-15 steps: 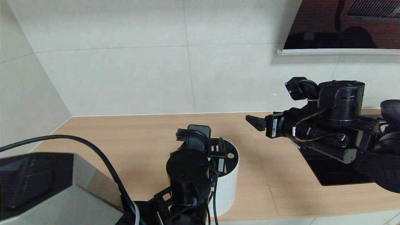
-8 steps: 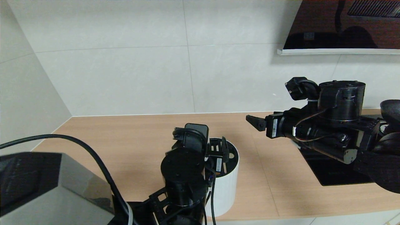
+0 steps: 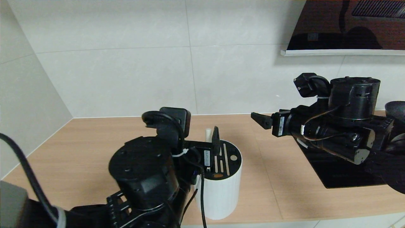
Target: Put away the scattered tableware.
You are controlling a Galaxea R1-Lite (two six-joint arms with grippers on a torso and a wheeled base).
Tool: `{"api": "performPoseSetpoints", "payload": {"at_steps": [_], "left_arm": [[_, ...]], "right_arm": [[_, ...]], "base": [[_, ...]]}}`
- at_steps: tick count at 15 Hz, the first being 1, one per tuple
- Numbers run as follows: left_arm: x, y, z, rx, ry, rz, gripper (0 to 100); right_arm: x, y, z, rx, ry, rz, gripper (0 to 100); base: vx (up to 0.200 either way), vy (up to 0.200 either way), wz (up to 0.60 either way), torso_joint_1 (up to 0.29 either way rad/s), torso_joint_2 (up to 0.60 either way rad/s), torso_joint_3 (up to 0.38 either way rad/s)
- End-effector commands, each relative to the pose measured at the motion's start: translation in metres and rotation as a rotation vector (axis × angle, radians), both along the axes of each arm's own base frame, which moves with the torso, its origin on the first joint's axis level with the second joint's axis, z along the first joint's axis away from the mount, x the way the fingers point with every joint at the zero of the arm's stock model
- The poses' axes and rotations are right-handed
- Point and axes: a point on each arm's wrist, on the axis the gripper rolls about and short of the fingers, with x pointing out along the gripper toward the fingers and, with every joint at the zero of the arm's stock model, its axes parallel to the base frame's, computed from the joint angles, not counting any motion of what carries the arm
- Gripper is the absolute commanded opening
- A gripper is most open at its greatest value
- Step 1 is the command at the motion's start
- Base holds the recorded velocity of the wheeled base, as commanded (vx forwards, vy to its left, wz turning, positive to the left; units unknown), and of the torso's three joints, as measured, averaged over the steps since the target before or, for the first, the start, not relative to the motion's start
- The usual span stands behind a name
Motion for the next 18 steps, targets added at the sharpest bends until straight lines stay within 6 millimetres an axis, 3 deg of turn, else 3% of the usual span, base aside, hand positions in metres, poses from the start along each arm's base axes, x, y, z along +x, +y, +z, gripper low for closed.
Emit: {"api": "performPoseSetpoints", "payload": {"at_steps": [1,6,10,11,12,13,15,18], "left_arm": [[-0.018,0.024,0.033,-0.071,-0.058,-0.029,100],[-0.051,0.087,0.086,-0.138,-0.138,-0.039,100],[-0.071,0.140,0.081,-0.151,-0.173,0.064,100],[-0.071,0.140,0.081,-0.151,-0.173,0.064,100],[-0.091,0.172,0.083,-0.136,-0.223,0.158,100],[-0.096,0.180,0.082,-0.125,-0.231,0.184,100],[-0.128,0.214,0.071,-0.062,-0.240,0.295,100],[-0.176,0.242,0.054,0.003,-0.270,0.450,100]], "right_arm": [[-0.007,-0.008,0.013,0.026,-0.036,-0.007,100],[-0.046,-0.042,0.047,0.068,-0.162,-0.042,100],[-0.105,-0.096,0.048,0.045,-0.255,-0.127,100],[-0.105,-0.096,0.048,0.045,-0.255,-0.127,100],[-0.151,-0.123,0.053,0.094,-0.351,-0.165,100],[-0.163,-0.130,0.052,0.103,-0.373,-0.178,100],[-0.212,-0.158,0.041,0.079,-0.377,-0.292,100],[-0.274,-0.177,0.014,0.018,-0.378,-0.433,100]], "base": [[0.000,0.000,0.00,0.000,0.00,0.000],[0.000,0.000,0.00,0.000,0.00,0.000],[0.000,0.000,0.00,0.000,0.00,0.000],[0.000,0.000,0.00,0.000,0.00,0.000],[0.000,0.000,0.00,0.000,0.00,0.000],[0.000,0.000,0.00,0.000,0.00,0.000],[0.000,0.000,0.00,0.000,0.00,0.000],[0.000,0.000,0.00,0.000,0.00,0.000]]}}
